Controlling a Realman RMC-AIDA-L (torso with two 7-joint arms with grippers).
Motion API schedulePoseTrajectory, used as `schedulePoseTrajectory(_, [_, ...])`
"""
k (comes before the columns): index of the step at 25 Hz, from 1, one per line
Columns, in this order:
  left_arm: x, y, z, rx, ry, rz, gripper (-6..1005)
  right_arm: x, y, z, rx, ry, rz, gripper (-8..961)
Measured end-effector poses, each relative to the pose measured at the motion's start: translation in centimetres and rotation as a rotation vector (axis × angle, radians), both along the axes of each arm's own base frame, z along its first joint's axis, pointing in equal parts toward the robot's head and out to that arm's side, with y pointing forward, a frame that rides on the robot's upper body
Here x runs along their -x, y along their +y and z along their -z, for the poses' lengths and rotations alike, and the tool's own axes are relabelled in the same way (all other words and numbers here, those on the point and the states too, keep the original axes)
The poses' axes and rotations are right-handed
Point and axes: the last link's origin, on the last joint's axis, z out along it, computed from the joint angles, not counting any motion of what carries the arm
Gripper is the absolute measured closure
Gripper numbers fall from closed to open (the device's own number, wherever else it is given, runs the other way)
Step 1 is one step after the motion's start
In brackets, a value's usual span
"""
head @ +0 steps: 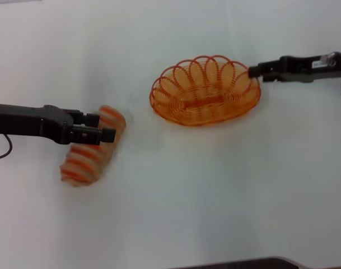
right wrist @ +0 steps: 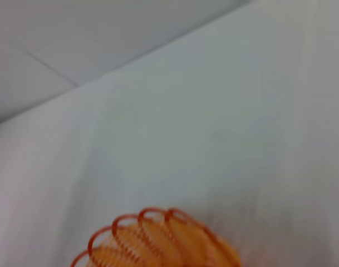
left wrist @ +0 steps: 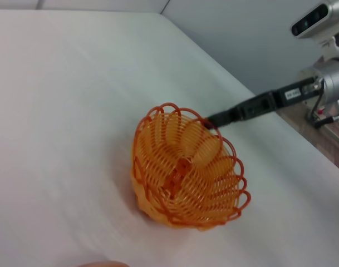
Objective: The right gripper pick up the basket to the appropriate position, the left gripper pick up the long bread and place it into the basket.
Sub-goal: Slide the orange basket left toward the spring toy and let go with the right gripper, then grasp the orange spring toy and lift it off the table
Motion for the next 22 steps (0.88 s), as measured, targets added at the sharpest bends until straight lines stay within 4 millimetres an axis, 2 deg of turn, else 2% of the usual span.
schedulePoseTrajectory(1, [0.0, 0.0, 0.0, 0.001, 0.0, 0.0, 187, -0.1, 0.1, -0.5, -0.025, 0.006, -0.005, 429])
schedulePoseTrajectory(6, [0.0, 0.0, 0.0, 0.001, 0.0, 0.0, 187, -0.6, 0.8, -4.5, -0.252, 0.061, -0.095, 404])
schedulePoseTrajectory(8, [0.0, 0.0, 0.0, 0.0, 0.0, -0.001, 187, 0.0, 0.7, -6.4, -0.395, 0.111, -0.219, 393])
schedulePoseTrajectory(9, [0.0, 0.0, 0.0, 0.0, 0.0, -0.001, 187, 0.0, 0.7, -6.4, -0.395, 0.111, -0.219, 388])
schedulePoseTrajectory(12, [0.0, 0.0, 0.0, -0.001, -0.002, -0.001, 187, 1.1, 0.0, -7.0, -0.452, 0.123, -0.384, 373])
schedulePoseTrajectory(15, [0.0, 0.0, -0.1, -0.005, -0.005, -0.006, 187, 2.5, -1.2, -6.8, -0.41, 0.106, -0.581, 377])
schedulePoseTrajectory(18, [0.0, 0.2, -0.1, -0.012, -0.002, -0.01, 187, 3.5, -2.4, -6.2, -0.267, 0.076, -0.728, 380])
schedulePoseTrajectory(22, [0.1, 0.3, -0.1, -0.021, 0.002, -0.016, 187, 3.8, -3.3, -5.5, -0.063, 0.0, -0.789, 380])
